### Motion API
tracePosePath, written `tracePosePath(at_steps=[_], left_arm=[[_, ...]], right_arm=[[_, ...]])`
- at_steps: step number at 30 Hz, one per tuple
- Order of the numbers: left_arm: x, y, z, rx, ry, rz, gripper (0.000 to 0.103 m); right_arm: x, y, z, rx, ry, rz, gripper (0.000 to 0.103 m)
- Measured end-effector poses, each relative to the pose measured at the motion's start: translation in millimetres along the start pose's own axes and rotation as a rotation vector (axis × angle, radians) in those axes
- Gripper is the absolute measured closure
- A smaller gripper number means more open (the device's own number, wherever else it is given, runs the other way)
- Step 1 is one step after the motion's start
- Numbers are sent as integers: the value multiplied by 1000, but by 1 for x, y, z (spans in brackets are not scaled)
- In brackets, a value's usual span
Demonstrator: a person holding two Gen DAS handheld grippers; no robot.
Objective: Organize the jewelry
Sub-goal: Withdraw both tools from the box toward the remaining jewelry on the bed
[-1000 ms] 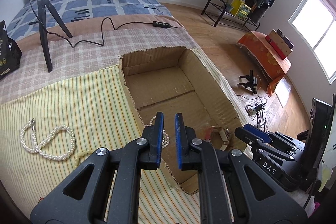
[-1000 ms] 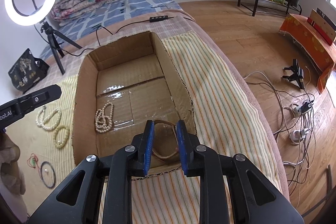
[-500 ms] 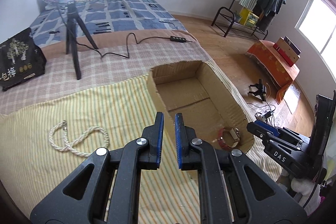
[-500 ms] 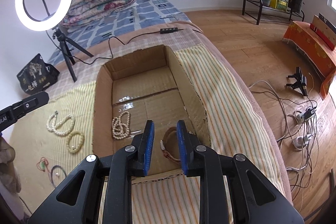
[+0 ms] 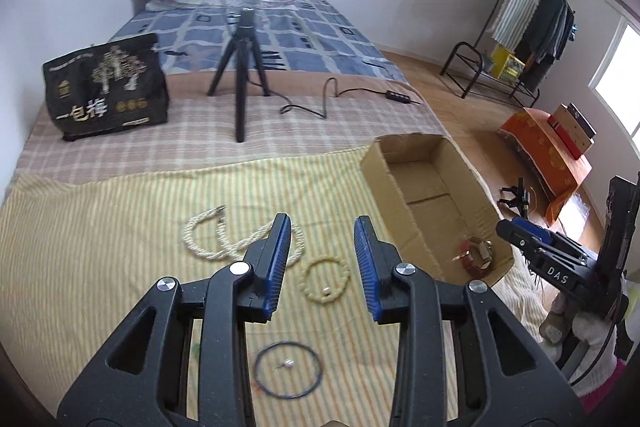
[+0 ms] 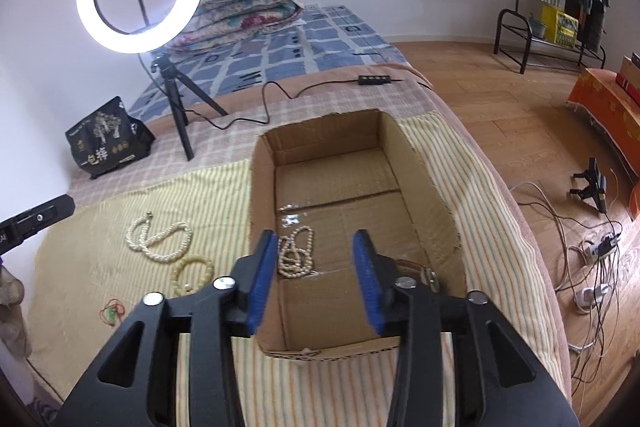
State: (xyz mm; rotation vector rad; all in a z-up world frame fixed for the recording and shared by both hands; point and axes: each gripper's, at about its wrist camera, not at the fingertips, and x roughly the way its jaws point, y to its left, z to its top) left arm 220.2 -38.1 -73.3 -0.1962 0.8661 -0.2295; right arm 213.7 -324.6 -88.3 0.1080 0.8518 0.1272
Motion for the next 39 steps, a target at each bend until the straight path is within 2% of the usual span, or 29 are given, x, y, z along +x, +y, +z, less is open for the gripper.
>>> tracePosePath(at_steps=[11, 15, 19, 25, 30, 34, 39], left_arm=[[-24, 53, -22, -35, 16, 52, 70], [-26, 66, -30, -39, 33, 63, 70], [-22, 76, -39, -42, 56, 78, 70], [-21, 81, -51, -34, 82, 80, 70], [-16, 74, -61, -15, 107, 54, 70], [-13, 68, -70, 10, 123, 53, 70], [-3, 77, -77, -14, 159, 66, 70]], right_arm=[[9, 54, -12, -104, 25, 84, 62], [18, 71, -22, -118, 56, 133, 62], [28, 87, -34, -166, 91, 139, 62], [40, 102, -48, -229, 133, 145, 62], [53, 109, -56, -279, 165, 138, 62], [63, 109, -60, -273, 196, 138, 62], [71, 107, -62, -255, 221, 137, 62]])
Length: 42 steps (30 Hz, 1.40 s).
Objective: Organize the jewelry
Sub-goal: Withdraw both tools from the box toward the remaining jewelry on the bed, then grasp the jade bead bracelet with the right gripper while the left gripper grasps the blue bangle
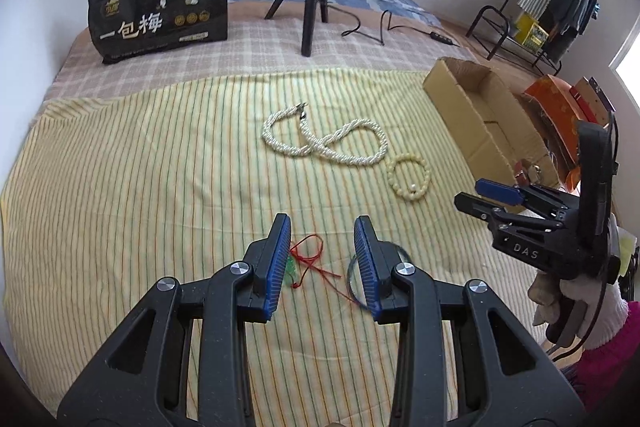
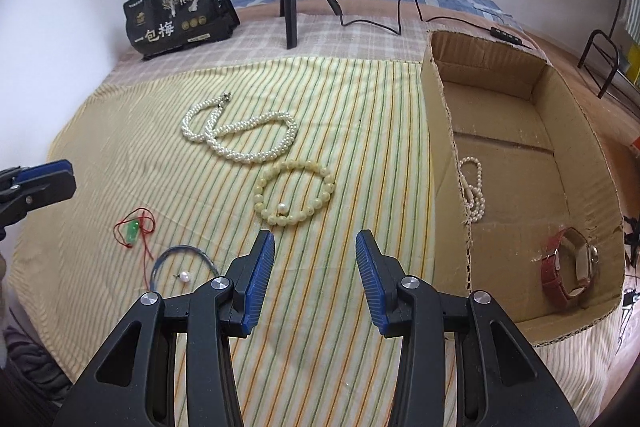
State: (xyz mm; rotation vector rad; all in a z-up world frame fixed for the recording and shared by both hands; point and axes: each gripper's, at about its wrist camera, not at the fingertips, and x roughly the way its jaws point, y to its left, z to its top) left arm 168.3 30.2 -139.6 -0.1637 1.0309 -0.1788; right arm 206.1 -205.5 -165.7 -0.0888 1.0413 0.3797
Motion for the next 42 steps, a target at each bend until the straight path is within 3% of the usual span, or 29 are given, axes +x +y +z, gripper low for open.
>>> tracePosePath(at_steps=[7, 22, 32, 42], left_arm=[[14, 16, -5, -62, 50, -14, 70], [39, -44, -41, 113, 119, -82, 75], [55, -60, -45, 158, 141, -88, 79], [70, -66, -46, 197, 153, -54, 79]], right_arm=[[3, 2, 0, -6, 9, 9, 62], [23, 13, 6, -50, 25, 24, 62], [35, -8, 11, 105, 59, 71, 62], [45, -12, 18, 148, 71, 16, 64]])
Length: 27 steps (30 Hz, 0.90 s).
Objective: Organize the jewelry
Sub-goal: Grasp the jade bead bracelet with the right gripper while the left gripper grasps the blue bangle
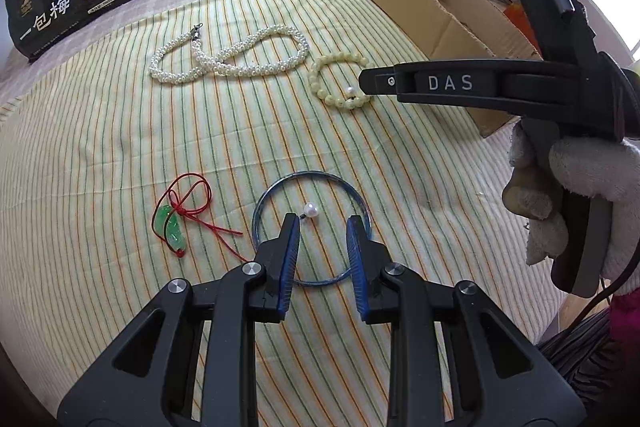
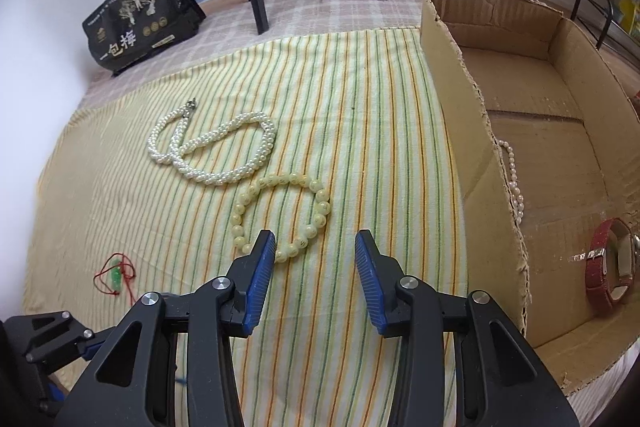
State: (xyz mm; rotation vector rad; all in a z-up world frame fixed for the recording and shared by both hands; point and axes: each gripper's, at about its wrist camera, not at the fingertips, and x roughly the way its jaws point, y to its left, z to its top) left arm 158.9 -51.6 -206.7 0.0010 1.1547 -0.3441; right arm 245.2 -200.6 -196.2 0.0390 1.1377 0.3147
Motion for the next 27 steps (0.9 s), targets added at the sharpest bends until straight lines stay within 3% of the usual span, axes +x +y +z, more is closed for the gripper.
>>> tracePosePath(at_steps=[15, 23, 25, 27], left_arm=[[16, -4, 5, 29, 13, 41, 83], [21, -2, 7, 33, 13, 44, 87], [22, -1, 8, 32, 10, 45, 91], [23, -1, 8, 31, 6, 43, 93]], right_arm=[[10, -2, 7, 24, -4, -22, 72], [20, 9, 11, -65, 16, -87, 73], [21, 10, 11, -87, 17, -94, 78], [21, 10, 11, -106, 15, -102, 91]])
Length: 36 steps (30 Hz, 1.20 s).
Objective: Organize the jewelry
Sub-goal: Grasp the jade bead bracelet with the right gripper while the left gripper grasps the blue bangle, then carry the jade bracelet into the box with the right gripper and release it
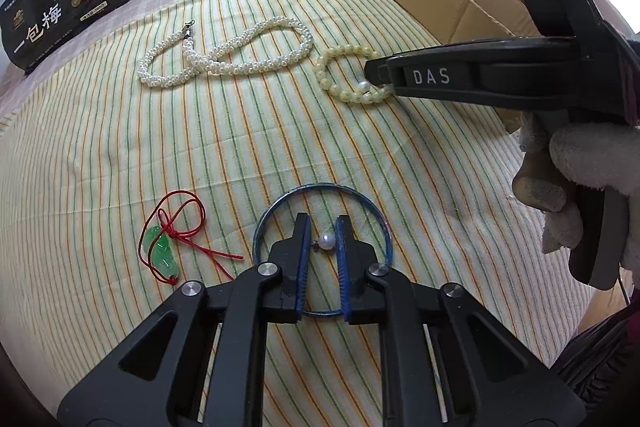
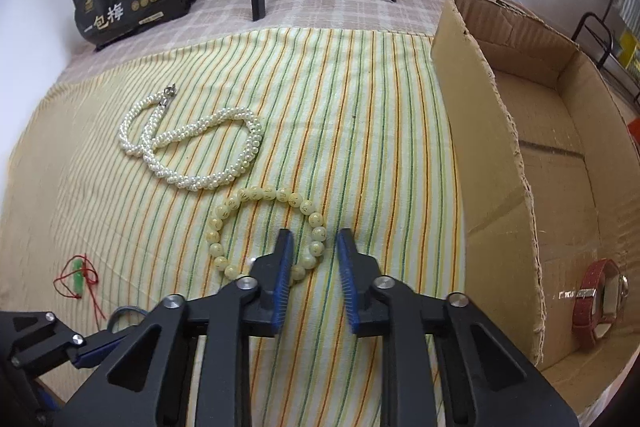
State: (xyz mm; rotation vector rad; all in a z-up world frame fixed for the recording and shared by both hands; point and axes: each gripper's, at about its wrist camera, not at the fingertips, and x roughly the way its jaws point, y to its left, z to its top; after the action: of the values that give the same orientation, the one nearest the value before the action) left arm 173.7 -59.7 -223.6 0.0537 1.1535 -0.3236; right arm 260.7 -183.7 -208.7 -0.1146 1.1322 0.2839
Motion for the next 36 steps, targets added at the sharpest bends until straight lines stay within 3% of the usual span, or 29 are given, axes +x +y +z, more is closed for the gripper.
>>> tracePosePath(at_steps=[3, 15, 36], left_arm=[[0, 0, 0, 1, -6, 1, 93], [-10, 4, -2, -28, -38, -6, 93], [-72, 24, 13, -109, -184, -47, 93]], right_arm=[[0, -2, -1, 1, -3, 12, 96], [-10, -9, -3, 17, -33, 36, 97], [-74, -6, 15, 53, -184, 145, 97]])
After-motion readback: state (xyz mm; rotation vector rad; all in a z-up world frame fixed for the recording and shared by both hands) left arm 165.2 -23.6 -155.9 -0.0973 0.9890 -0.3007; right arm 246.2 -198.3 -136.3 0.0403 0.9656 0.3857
